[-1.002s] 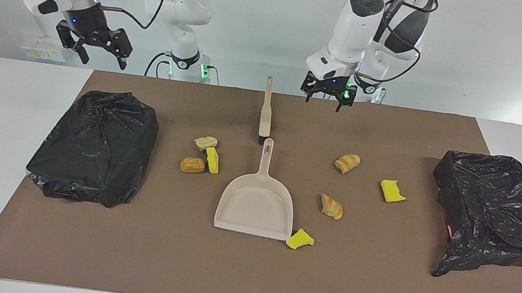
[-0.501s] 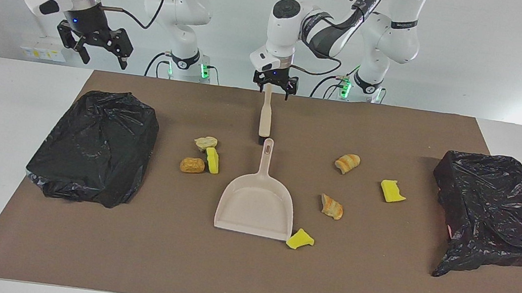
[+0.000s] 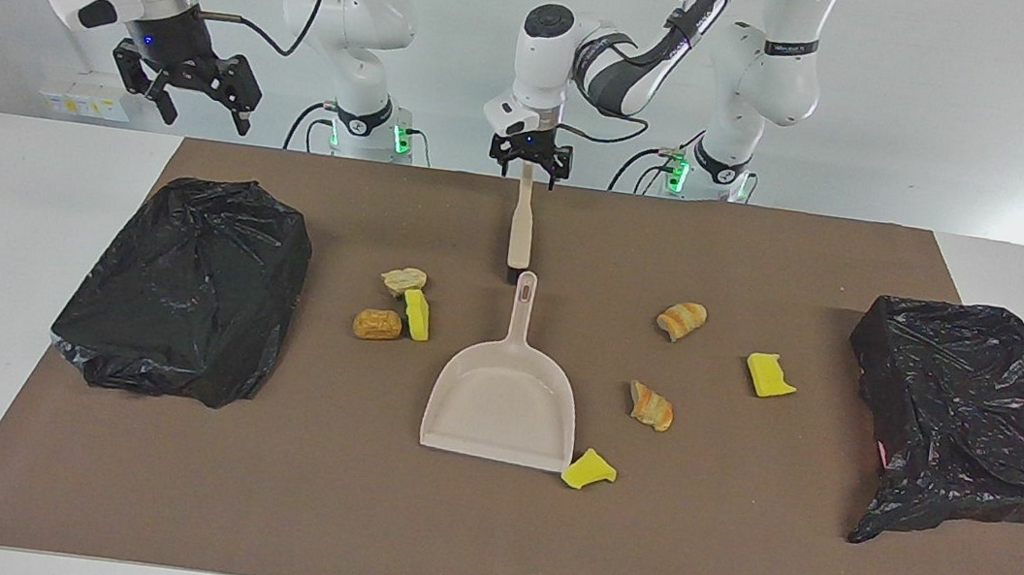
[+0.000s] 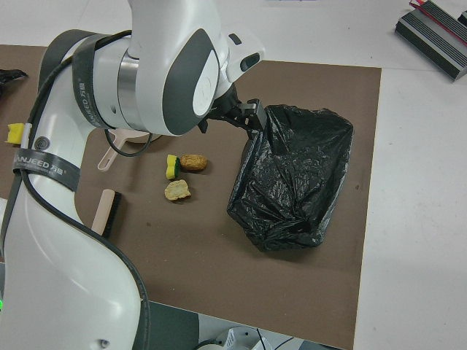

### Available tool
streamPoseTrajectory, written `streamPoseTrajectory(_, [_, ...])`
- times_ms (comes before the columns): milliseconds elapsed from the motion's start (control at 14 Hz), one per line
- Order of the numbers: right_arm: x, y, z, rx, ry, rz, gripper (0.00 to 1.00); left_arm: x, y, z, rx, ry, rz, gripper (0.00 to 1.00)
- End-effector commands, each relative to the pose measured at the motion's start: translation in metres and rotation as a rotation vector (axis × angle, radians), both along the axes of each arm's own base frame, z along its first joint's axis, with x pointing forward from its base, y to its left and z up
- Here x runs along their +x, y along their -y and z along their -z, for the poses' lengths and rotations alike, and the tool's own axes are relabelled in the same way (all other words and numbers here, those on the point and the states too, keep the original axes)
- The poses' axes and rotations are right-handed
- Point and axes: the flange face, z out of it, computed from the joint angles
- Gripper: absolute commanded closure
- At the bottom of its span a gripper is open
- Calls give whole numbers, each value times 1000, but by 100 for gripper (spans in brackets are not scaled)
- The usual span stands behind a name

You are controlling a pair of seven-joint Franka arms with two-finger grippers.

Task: Sweep and dump trash in bin
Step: 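Grasp the beige brush handle with the left gripper and lift it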

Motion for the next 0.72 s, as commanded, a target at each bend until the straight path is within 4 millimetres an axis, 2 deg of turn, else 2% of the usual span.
streamPoseTrajectory(0, [-10,3,0,8,-12,-19,0,-12,-5,9,-8,-3,-32,0])
streamPoseTrajectory(143, [-10,3,-1,9,-12,-19,0,-12,-1,19,-15,4,-47,0])
streamPoseTrajectory(215, [-10,3,-1,8,-11,-19,0,-11,0,19,-18,5,-53,16])
streamPoseTrajectory(286, [-10,3,-1,9,-10,-19,0,-10,0,20,-18,5,-52,44])
streamPoseTrajectory(429, [-10,3,0,8,-12,-19,0,-7,0,20,-27,10,-62,66])
streamPoseTrajectory(572, [-11,3,-1,9,-12,-19,0,-3,-3,22,-13,2,-59,100])
streamPoseTrajectory(644, [-11,3,-2,9,-10,-19,0,-1,-4,21,-13,1,-72,100])
